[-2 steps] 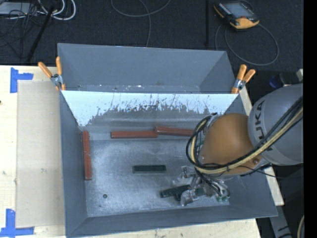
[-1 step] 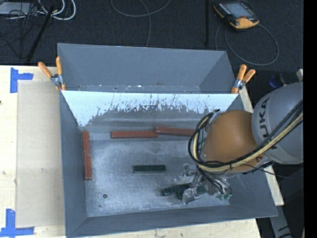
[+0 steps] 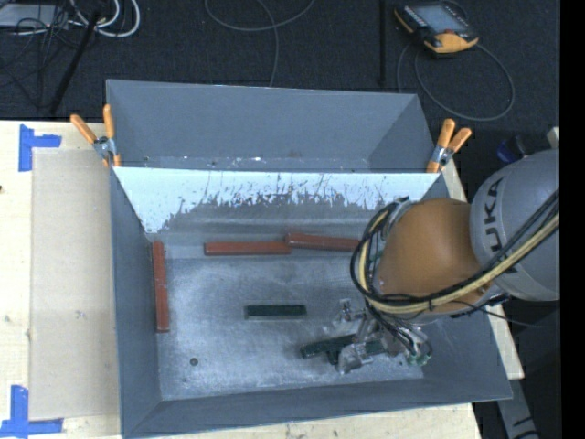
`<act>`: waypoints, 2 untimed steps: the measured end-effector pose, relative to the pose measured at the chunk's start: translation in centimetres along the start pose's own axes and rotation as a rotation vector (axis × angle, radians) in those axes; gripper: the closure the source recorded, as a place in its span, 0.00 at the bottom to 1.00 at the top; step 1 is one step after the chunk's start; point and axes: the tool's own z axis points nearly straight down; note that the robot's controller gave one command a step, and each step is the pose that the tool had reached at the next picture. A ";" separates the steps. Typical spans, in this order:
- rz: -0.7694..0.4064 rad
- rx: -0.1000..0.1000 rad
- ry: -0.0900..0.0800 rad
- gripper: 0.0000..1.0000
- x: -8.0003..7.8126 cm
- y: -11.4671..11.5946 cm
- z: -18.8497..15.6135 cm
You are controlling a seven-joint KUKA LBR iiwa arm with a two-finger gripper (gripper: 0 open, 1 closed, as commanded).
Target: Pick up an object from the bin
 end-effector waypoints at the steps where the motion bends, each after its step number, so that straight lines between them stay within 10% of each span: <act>1: 0.000 0.000 0.001 1.00 0.0 0.0 -0.9; 2: 0.000 0.000 0.002 1.00 0.1 0.0 -1.9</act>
Offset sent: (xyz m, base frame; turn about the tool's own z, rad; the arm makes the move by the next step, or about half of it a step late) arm -0.0002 -0.0002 0.0468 0.0000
